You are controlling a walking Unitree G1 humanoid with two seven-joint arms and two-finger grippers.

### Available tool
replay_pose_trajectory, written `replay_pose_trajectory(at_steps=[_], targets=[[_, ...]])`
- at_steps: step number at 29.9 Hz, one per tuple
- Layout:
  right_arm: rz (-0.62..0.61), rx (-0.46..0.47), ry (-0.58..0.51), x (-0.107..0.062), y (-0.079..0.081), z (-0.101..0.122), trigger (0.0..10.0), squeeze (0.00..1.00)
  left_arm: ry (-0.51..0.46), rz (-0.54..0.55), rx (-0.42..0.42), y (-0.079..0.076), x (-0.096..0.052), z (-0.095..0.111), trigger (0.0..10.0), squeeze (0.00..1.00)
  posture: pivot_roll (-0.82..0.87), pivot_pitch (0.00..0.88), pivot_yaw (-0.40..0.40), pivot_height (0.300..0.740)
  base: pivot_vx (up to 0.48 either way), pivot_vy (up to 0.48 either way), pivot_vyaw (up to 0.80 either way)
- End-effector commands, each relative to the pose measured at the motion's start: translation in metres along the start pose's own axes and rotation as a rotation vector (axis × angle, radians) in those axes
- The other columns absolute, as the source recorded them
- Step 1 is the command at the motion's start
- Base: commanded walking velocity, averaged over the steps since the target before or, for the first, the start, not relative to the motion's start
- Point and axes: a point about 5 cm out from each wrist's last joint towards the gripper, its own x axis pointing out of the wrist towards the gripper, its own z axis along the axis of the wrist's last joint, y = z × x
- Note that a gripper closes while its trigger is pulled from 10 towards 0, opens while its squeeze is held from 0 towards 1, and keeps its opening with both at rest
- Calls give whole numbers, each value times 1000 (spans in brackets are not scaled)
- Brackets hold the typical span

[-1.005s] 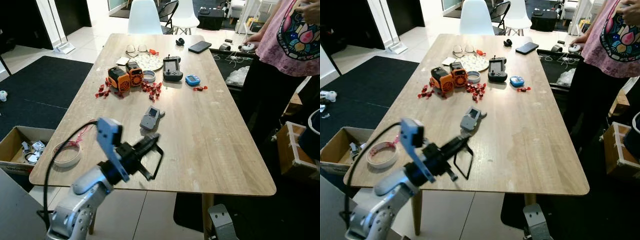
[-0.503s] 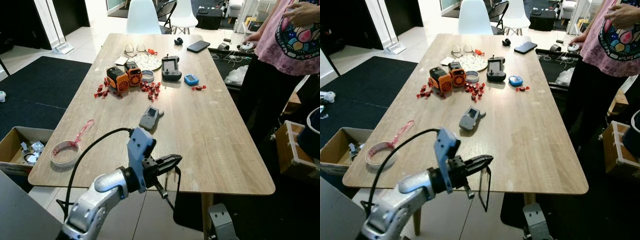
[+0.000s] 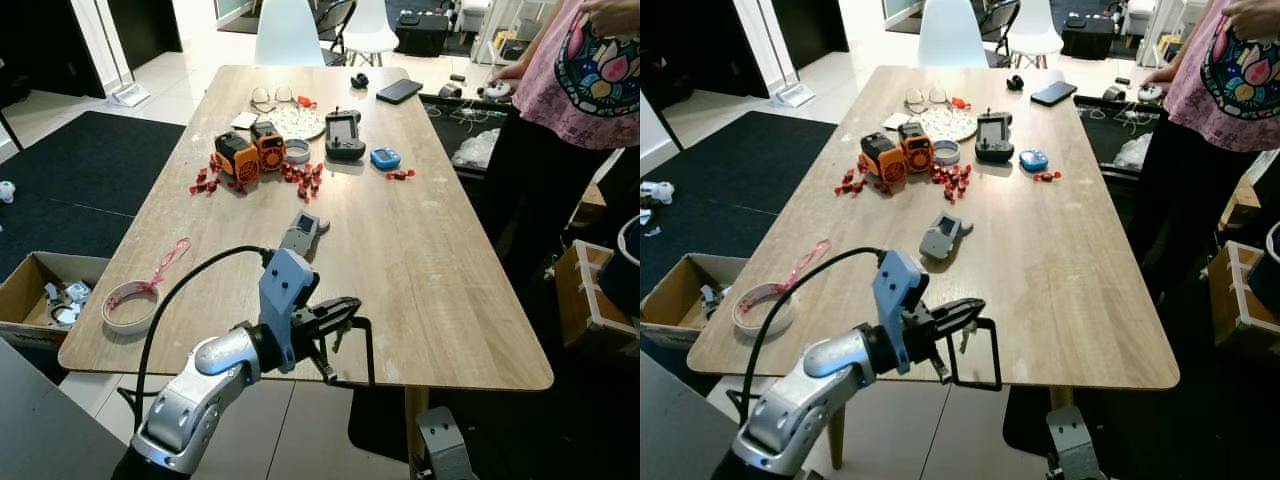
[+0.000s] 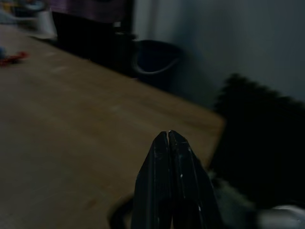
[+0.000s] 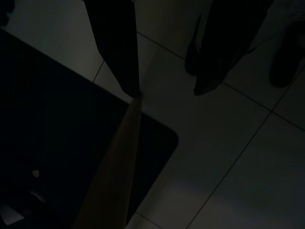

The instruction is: Hang keys on a hook

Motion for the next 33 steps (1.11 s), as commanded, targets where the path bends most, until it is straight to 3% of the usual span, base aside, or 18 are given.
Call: replay_pose_trajectory(at_steps=[1,5,10,20,21,26,33], targets=[[-1,12,30,-2,1,-6,10000,0,-14,-86,-34,-11,2,7,10000,0,29,94,7,740,0,0,0],[-1,13,35,-2,1,-7,10000,0,-61,-128,-99,-20,10,14,10000,0,30,94,8,740,0,0,0],[0,14,39,-2,1,-8,10000,0,-81,-78,-122,-21,20,11,10000,0,29,91,10,740,0,0,0],[-2,16,44,-2,2,-8,10000,0,-6,76,-61,-9,34,-6,10000,0,23,90,12,740,0,0,0],[-4,16,47,-2,1,-8,10000,0,-5,167,-28,0,37,-8,10000,0,22,89,12,740,0,0,0],[-7,15,51,-2,1,-9,10000,0,-17,318,25,17,37,-9,10000,0,20,85,15,740,0,0,0],[-7,14,57,-3,1,-10,10000,0,16,338,106,26,33,-19,10000,0,21,80,14,740,0,0,0]])
